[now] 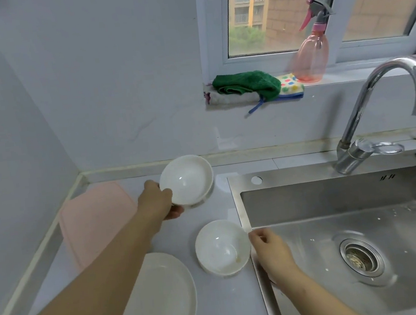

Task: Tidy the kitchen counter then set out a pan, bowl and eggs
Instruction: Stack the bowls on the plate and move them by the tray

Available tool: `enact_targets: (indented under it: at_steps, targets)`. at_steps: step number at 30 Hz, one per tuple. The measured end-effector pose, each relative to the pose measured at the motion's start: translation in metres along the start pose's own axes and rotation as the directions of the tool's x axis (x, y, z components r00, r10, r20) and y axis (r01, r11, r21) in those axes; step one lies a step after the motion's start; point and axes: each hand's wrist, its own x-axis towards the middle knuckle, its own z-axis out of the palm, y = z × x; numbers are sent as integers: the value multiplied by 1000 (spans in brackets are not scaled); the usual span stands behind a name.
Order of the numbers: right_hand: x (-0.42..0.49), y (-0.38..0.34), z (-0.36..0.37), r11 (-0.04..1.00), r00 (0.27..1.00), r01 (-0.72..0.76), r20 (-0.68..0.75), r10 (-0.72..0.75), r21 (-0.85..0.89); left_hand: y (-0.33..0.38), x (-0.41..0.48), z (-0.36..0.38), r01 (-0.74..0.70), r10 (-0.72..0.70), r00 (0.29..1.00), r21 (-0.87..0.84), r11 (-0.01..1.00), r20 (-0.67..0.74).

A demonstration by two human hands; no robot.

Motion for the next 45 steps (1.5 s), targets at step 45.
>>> enact_targets:
  at_steps: [45]
  targets:
    - [-6,-17,13,1000,997,11,76,-11,-4,-62,-55,35,177,-163,960,-41,983,227]
